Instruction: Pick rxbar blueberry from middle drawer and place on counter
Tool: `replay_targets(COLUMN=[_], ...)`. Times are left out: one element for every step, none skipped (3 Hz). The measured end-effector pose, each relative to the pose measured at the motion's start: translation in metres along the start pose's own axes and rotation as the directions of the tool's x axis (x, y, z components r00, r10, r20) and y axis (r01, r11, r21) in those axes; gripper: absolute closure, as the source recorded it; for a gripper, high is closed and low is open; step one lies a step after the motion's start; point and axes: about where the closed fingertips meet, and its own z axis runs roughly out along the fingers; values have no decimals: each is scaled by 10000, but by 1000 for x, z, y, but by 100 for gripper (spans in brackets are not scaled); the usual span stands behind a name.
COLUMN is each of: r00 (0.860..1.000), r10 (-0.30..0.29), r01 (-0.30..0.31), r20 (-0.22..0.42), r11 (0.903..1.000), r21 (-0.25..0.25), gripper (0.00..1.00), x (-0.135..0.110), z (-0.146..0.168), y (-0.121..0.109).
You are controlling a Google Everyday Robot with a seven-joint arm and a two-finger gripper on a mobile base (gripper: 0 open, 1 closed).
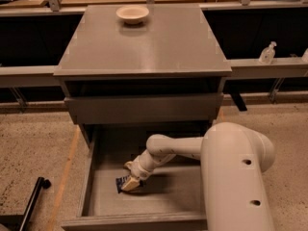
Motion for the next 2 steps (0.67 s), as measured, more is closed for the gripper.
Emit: replay_targets(r00=[10000, 10000], r10=[1, 2], r01=[-1, -2], r20=[-1, -2], r11=[10000, 10000], r21=[0, 2], gripper=[87, 100], x=[0, 0], z=[0, 0], y=[0, 0])
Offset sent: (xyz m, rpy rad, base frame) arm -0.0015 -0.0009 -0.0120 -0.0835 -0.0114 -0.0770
